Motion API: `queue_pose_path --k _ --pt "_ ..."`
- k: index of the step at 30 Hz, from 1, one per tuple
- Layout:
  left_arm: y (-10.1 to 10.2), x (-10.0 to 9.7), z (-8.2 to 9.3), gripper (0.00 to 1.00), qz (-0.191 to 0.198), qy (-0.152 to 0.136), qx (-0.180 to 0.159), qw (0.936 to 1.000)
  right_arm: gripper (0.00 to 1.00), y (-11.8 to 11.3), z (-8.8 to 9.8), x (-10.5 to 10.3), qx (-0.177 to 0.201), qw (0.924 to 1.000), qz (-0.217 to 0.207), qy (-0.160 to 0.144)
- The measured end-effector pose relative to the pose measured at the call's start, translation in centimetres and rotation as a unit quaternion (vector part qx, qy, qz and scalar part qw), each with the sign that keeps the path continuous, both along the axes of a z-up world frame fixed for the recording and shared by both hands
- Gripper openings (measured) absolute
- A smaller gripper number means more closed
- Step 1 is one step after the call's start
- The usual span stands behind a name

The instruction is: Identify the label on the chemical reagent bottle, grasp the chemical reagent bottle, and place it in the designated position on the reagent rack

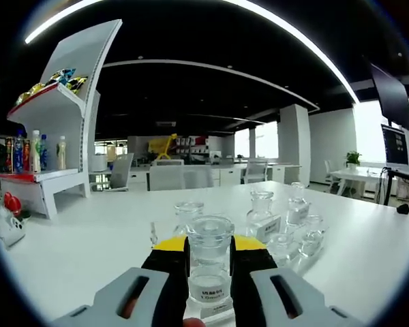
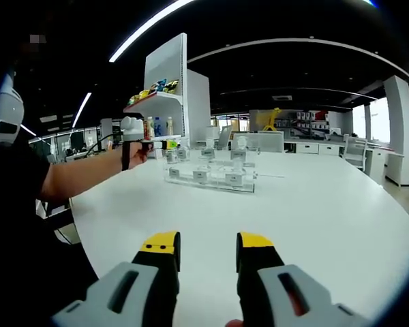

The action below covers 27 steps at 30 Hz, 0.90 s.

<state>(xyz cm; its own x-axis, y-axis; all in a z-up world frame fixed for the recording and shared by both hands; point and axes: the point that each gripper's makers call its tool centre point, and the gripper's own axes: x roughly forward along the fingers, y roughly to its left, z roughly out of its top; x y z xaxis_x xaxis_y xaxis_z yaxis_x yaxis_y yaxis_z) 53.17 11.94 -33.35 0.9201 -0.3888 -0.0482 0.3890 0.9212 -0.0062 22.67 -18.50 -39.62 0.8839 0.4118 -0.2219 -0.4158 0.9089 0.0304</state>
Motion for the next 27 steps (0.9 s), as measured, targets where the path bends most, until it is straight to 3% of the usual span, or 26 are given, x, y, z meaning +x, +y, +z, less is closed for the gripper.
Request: queue_pose_path --k 27 --pt "-0.63 -0.21 -0.87 0.23 0.001 -0.011 0.005 0.9999 0.31 -0.44 -0.34 0.01 -0.001 1.0 -0.005 0.006"
